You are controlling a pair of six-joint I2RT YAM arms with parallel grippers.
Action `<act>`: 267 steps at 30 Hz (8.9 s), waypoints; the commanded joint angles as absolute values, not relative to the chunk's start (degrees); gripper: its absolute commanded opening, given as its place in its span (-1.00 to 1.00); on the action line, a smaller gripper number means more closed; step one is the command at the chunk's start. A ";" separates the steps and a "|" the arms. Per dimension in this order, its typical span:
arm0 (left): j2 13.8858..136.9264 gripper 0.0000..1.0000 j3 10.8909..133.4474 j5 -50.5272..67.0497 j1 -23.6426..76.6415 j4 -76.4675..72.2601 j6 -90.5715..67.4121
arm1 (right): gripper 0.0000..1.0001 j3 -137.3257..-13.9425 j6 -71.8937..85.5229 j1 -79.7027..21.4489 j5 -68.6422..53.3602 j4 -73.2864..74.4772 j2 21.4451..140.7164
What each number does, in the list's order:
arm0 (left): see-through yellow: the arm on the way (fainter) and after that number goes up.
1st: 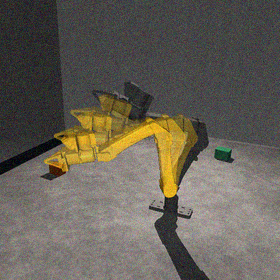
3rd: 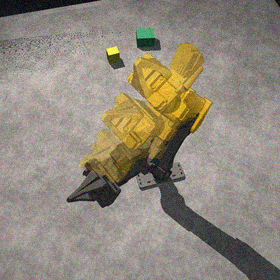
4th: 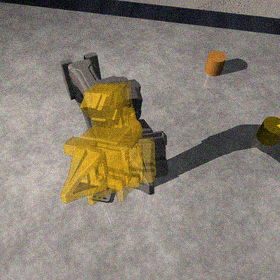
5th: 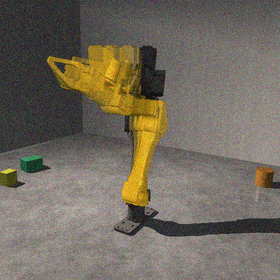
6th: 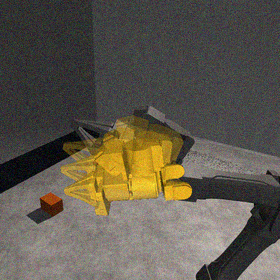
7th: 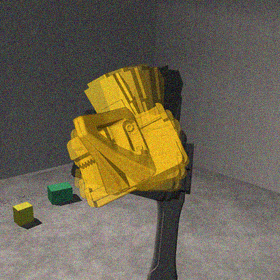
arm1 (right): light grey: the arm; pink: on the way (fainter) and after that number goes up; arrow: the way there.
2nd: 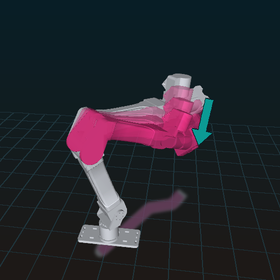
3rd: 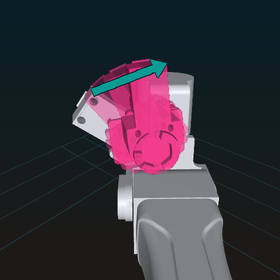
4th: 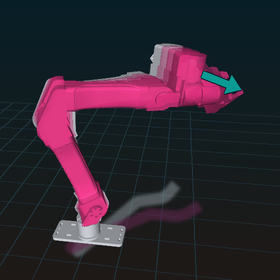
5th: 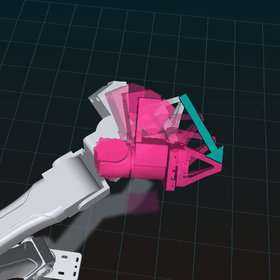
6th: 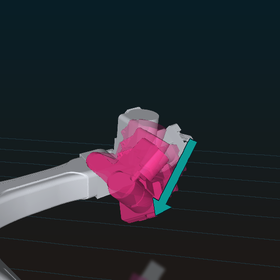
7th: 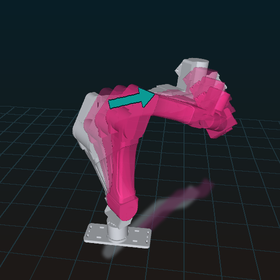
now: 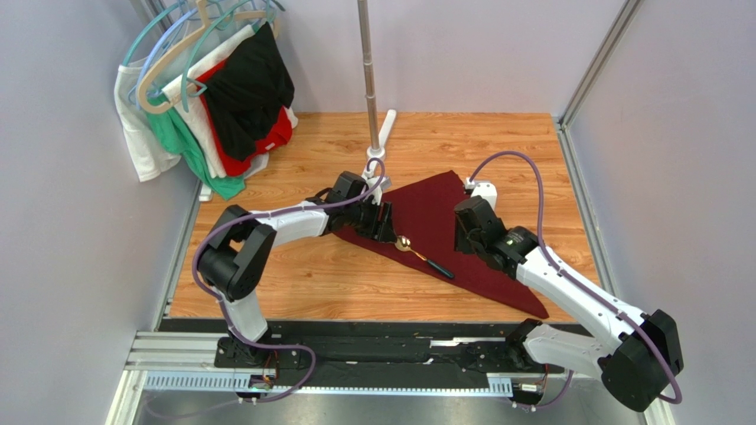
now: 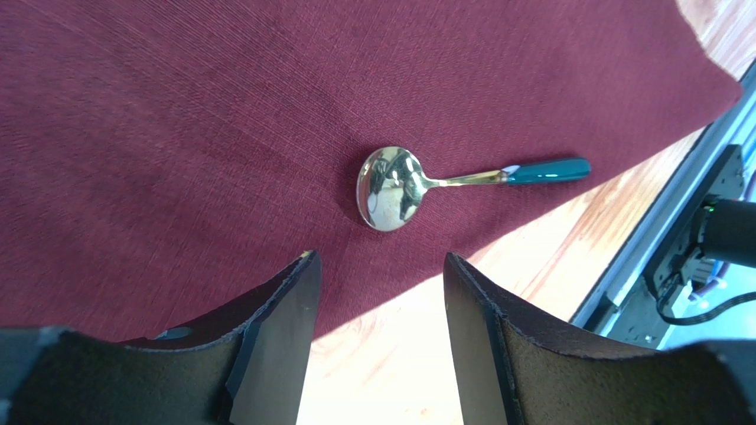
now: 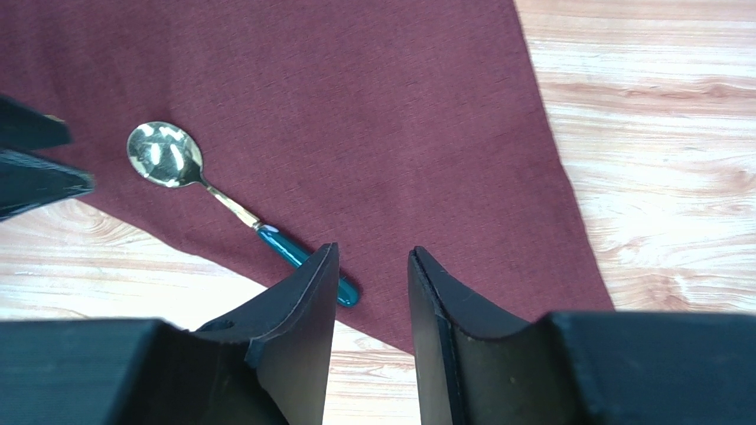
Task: Fold the napkin, place the utensils inside, and roll it up
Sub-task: Place the spoon on the napkin, then fold the napkin at the center of the board.
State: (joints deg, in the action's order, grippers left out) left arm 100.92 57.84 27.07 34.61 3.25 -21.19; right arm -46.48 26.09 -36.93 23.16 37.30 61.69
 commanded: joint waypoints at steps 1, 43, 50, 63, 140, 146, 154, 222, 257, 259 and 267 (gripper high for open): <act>102.47 0.22 59.59 28.48 34.89 -2.02 -20.21 | -0.24 -46.32 27.77 -36.56 21.27 34.10 62.31; 109.95 -0.26 60.82 27.77 36.12 -4.66 -29.09 | -0.27 -44.38 27.95 -36.48 19.51 33.66 63.46; 111.09 -0.33 60.73 28.13 36.39 -5.62 -31.11 | -0.27 -44.21 28.12 -36.47 19.60 33.84 62.93; 110.13 -0.65 60.82 25.66 36.56 -1.40 -33.31 | -0.28 -43.77 27.77 -36.56 19.86 34.10 63.02; 74.80 0.56 38.51 13.36 7.83 3.71 -36.82 | -0.28 -42.54 25.84 -36.65 18.37 31.12 61.08; 76.72 0.51 34.99 11.34 3.70 -2.72 -40.60 | -0.28 -41.92 26.01 -36.65 17.49 30.24 62.05; 82.96 0.29 34.54 10.20 1.58 -10.10 -44.12 | -0.28 -41.57 26.28 -36.65 17.67 30.59 60.73; 91.49 -0.17 46.31 7.65 1.14 4.48 -40.70 | -0.29 -40.52 25.93 -36.65 20.39 32.17 57.75; 96.33 -1.00 54.05 5.45 3.69 12.48 -35.07 | -0.28 -38.85 23.29 -36.56 21.27 31.82 54.93; 96.24 -1.00 53.88 5.89 3.69 12.31 -34.98 | -0.28 -38.85 23.12 -36.65 20.13 31.29 56.07; 91.32 -1.00 53.61 5.54 3.69 12.04 -34.45 | -0.32 -37.62 24.25 -38.14 12.23 25.06 58.87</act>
State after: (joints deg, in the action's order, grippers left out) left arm 95.64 52.58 5.45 3.36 12.40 -35.73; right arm -38.11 23.73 -36.99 16.91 31.31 57.21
